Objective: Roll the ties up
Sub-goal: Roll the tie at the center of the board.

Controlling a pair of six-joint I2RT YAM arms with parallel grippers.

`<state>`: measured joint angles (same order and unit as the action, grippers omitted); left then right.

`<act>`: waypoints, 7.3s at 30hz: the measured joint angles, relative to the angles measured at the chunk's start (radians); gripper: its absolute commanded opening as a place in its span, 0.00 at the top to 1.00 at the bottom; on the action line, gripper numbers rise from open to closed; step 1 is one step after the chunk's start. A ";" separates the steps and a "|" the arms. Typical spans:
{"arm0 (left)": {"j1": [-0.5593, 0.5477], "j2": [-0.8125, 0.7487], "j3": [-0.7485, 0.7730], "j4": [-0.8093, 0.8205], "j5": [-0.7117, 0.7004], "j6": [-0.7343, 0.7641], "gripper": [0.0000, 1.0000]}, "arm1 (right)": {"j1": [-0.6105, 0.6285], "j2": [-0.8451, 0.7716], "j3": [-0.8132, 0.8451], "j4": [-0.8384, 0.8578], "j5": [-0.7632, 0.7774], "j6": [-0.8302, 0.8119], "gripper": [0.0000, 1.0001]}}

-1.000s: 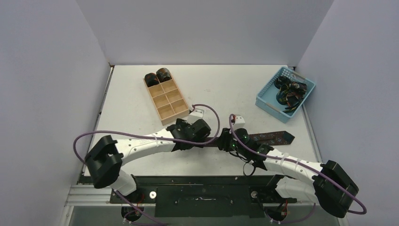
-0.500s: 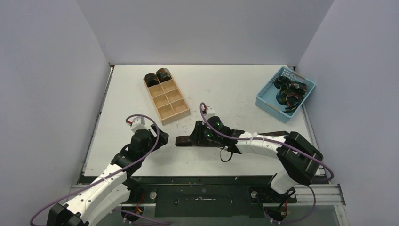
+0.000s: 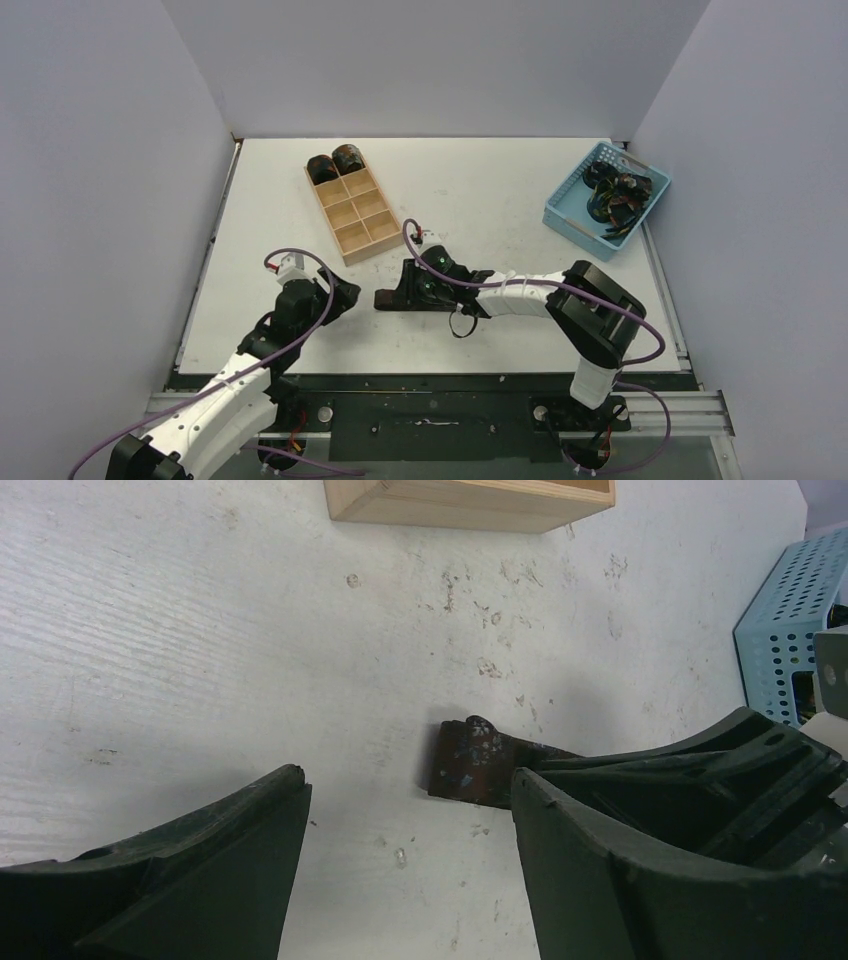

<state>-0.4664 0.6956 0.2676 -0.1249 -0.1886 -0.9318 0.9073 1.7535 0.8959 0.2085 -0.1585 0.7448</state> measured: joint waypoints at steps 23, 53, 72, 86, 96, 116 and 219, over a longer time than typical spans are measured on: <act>0.008 0.041 -0.060 0.146 0.095 -0.036 0.17 | -0.035 -0.016 -0.053 0.028 -0.010 -0.006 0.62; -0.260 0.206 -0.078 0.171 0.058 -0.025 1.00 | -0.076 0.306 0.467 -0.345 -0.045 -0.260 0.87; -0.273 0.448 -0.053 0.385 0.070 -0.022 1.00 | -0.065 0.306 0.451 -0.363 -0.147 -0.354 0.92; -0.286 0.521 -0.023 0.431 0.070 -0.022 1.00 | -0.065 0.306 0.438 -0.349 -0.211 -0.392 0.94; -0.286 0.570 0.008 0.450 0.070 -0.014 1.00 | -0.065 0.306 0.433 -0.351 -0.255 -0.407 0.94; -0.312 0.232 -0.021 0.262 0.123 0.015 1.00 | -0.200 0.069 0.393 -0.352 -0.047 -0.255 0.77; 0.052 0.791 0.072 0.713 0.606 -0.111 0.63 | -0.108 -0.027 -0.185 0.161 -0.052 -0.045 0.79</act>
<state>-0.4141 1.4868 0.3393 0.5884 0.4171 -1.0428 0.7990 1.7264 0.7109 0.3695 -0.2104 0.6998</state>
